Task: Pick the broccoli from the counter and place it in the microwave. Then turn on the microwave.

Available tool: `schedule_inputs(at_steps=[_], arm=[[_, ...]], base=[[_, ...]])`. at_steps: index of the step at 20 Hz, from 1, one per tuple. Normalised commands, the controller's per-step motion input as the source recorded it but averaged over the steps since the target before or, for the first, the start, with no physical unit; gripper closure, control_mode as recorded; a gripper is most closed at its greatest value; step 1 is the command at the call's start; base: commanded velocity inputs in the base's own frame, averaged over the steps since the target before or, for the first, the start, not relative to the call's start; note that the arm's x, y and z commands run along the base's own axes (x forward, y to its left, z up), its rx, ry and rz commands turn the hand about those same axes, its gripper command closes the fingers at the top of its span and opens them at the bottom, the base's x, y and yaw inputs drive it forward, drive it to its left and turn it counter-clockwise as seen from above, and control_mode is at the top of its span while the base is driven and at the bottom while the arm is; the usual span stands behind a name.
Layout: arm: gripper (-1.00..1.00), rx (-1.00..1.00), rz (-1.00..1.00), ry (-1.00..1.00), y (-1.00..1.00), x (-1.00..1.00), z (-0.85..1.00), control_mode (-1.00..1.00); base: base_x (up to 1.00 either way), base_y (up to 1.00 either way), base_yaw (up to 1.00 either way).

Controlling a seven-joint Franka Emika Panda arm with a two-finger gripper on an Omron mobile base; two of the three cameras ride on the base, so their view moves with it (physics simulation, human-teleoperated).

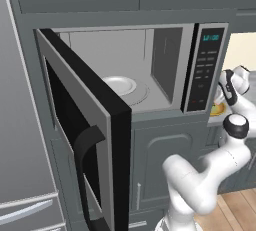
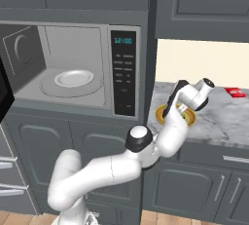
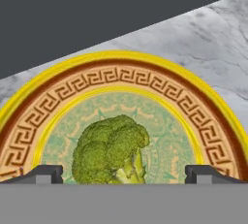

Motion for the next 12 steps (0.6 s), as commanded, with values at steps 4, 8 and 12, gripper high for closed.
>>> schedule_inputs(at_steps=[4,8,12], arm=[[-1.0,0.0,0.0,0.06,-0.04,0.07,-0.22,-1.0],[-1.0,0.0,0.0,0.04,0.0,0.02,-0.22,-1.0],[-1.0,0.0,0.0,0.01,0.0,0.08,-0.11,-1.0]], base=[[0.0,0.0,0.0],[0.0,0.0,0.0],[0.0,0.0,0.0]])
